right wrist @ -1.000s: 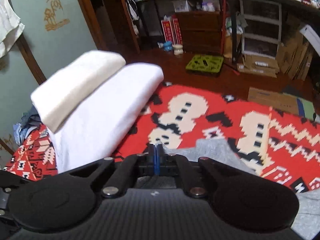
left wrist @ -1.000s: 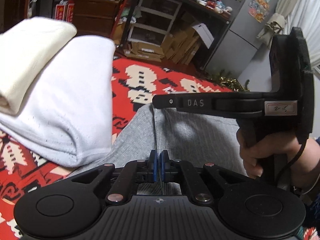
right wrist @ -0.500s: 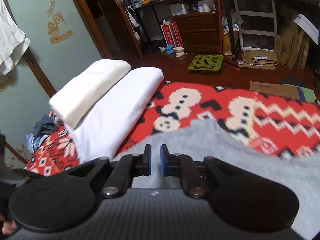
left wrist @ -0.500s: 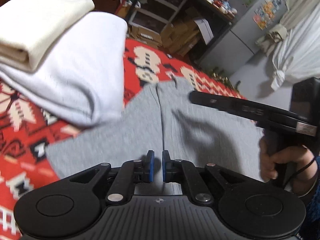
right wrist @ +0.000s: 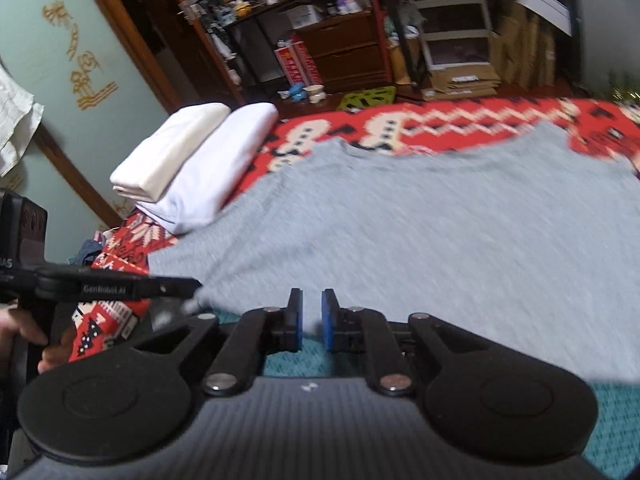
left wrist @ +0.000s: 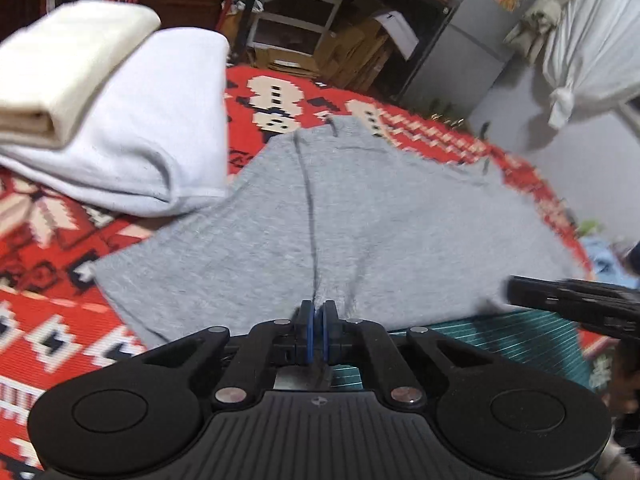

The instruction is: Fold clothes

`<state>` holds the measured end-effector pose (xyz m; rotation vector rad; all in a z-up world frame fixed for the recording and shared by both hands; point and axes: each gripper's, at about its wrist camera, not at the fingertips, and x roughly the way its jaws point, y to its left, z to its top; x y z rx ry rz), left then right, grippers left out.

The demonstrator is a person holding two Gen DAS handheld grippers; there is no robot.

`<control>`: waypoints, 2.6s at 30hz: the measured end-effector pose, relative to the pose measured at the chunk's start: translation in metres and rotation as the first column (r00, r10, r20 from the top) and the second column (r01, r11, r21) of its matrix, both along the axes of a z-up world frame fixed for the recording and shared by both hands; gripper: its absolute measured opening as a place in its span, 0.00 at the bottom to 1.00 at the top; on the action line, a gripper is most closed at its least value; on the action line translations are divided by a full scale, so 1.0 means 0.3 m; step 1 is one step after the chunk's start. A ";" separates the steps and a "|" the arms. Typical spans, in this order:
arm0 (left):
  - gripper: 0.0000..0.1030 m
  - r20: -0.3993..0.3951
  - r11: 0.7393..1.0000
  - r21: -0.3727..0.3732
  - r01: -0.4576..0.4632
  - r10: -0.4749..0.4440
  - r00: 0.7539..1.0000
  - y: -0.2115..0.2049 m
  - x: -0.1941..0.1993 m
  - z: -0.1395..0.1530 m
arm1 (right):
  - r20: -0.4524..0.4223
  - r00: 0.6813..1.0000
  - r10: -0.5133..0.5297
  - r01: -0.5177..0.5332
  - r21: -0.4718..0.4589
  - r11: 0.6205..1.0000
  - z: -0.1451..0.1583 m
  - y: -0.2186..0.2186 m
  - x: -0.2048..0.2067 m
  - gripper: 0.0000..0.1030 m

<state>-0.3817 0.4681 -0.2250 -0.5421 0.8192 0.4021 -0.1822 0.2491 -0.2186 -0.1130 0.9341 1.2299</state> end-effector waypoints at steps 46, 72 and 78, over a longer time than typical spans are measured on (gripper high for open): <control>0.03 0.003 0.912 0.066 -0.404 0.405 0.914 0.049 -0.188 -0.021 | 0.136 0.791 -0.597 0.610 -0.088 0.788 -0.066 -0.701 0.346 0.39; 0.01 0.079 0.909 0.005 -0.416 0.414 0.907 0.001 -0.477 0.170 | 0.030 0.840 -0.541 0.542 -0.095 0.835 0.057 -0.848 0.168 0.04; 0.01 0.019 0.929 0.035 -0.368 0.367 0.930 -0.056 -0.578 0.178 | 0.034 0.854 -0.519 0.517 -0.164 0.840 0.078 -0.980 0.037 0.04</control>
